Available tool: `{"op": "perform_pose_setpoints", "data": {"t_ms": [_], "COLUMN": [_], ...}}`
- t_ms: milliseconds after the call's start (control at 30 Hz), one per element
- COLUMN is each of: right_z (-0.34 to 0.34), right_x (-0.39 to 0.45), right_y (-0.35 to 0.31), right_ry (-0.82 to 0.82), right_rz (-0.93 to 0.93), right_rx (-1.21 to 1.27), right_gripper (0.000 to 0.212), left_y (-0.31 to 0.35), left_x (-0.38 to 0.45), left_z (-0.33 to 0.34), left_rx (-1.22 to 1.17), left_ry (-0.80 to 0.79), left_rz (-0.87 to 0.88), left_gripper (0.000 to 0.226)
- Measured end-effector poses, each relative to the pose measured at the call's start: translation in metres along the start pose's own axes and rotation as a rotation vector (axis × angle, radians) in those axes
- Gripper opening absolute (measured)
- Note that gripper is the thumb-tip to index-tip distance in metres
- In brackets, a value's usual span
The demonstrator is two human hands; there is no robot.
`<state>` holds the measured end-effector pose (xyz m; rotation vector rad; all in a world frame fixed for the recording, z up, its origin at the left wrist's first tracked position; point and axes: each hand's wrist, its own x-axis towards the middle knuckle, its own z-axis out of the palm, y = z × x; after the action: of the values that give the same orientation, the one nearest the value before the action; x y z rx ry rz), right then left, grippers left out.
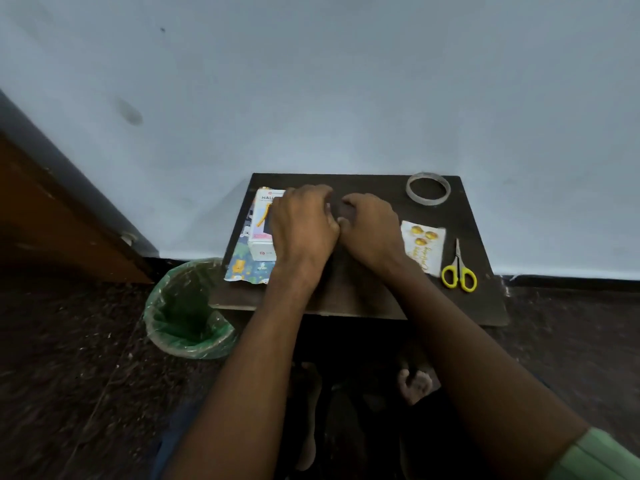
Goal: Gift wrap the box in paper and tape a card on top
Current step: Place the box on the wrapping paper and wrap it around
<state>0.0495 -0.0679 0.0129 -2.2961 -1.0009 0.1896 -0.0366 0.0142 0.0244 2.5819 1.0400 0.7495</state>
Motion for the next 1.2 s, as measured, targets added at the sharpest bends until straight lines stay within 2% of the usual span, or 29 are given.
{"op": "perform_pose_setpoints", "data": {"t_ms": [67, 133, 200, 300, 433, 500, 567, 633, 767, 900, 1133, 1200], "right_z": [0.007, 0.013, 0.022, 0.032, 0.036, 0.033, 0.027, 0.019, 0.007, 0.003, -0.002, -0.001], "right_x": [0.003, 0.007, 0.011, 0.019, 0.023, 0.025, 0.028, 0.027, 0.019, 0.017, 0.02, 0.018], "right_y": [-0.013, -0.023, -0.029, -0.03, -0.027, -0.022, -0.012, -0.003, 0.012, 0.021, 0.022, 0.023], "right_ry": [-0.021, -0.074, -0.14, -0.15, -0.081, -0.016, 0.048, 0.107, 0.166, 0.191, 0.175, 0.126], "right_rz": [0.007, 0.001, -0.04, -0.035, 0.1, 0.162, 0.212, 0.222, 0.129, 0.084, 0.055, 0.054], "right_rx": [0.081, 0.082, 0.066, 0.058, 0.151, 0.208, 0.24, 0.187, -0.033, -0.11, -0.107, -0.108], "right_gripper": [0.046, 0.04, 0.03, 0.022, 0.044, 0.053, 0.054, 0.046, 0.021, 0.013, 0.021, 0.051], "left_y": [-0.021, -0.046, -0.069, -0.082, -0.089, -0.087, -0.077, -0.068, -0.055, -0.041, -0.032, -0.034], "left_x": [0.006, 0.012, 0.015, 0.014, 0.012, 0.011, 0.01, 0.009, 0.009, 0.009, 0.013, 0.009], "left_z": [-0.011, -0.021, -0.023, -0.018, -0.012, -0.007, -0.003, 0.002, 0.011, 0.02, 0.034, 0.037], "left_rx": [0.133, 0.168, 0.076, 0.037, -0.012, -0.071, -0.123, -0.151, -0.175, -0.192, -0.122, -0.083], "left_ry": [0.067, -0.073, -0.226, -0.296, -0.218, -0.217, -0.241, -0.261, -0.269, -0.215, -0.211, -0.223], "left_rz": [-0.161, -0.369, -0.487, -0.431, -0.357, -0.339, -0.316, -0.269, -0.193, -0.237, -0.308, -0.327], "left_gripper": [0.039, 0.061, 0.068, 0.065, 0.052, 0.056, 0.06, 0.062, 0.06, 0.057, 0.059, 0.064]}}
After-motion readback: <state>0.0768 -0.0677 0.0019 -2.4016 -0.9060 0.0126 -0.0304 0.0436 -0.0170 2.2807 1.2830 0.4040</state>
